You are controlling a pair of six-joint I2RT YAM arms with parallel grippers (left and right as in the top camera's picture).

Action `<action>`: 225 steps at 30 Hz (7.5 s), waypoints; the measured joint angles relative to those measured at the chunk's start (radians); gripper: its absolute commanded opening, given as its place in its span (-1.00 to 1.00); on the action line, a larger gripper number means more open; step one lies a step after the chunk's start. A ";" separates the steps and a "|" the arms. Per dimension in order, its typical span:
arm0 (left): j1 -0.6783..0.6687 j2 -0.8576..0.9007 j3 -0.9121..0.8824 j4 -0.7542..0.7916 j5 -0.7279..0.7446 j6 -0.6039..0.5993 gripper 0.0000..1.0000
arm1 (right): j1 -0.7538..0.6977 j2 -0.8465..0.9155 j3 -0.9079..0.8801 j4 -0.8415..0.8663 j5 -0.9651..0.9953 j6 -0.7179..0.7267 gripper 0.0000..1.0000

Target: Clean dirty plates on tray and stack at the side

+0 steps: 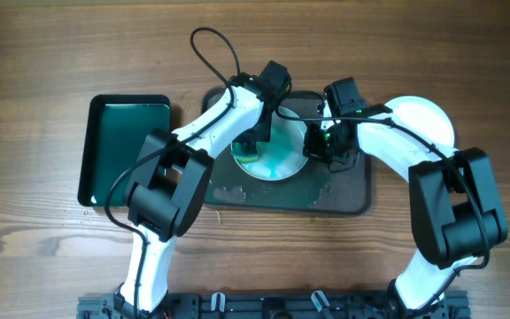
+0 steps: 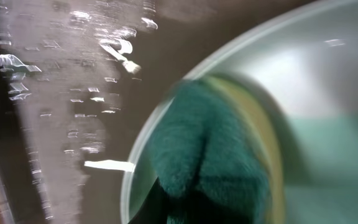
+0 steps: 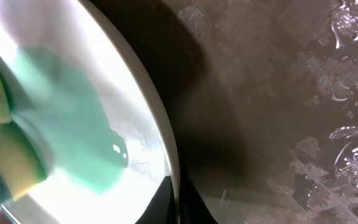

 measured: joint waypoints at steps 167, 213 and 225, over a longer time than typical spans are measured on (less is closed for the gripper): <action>0.603 -0.769 -0.255 0.106 0.083 0.395 1.00 | -0.259 -1.707 -0.869 0.621 0.090 -0.477 0.99; 0.603 -1.686 -1.251 1.042 0.381 0.198 1.00 | -0.239 -1.875 -1.086 0.558 0.128 -0.322 0.99; 0.558 -2.178 -1.630 0.984 0.315 0.251 1.00 | -0.239 -1.875 -1.086 0.559 0.128 -0.322 0.99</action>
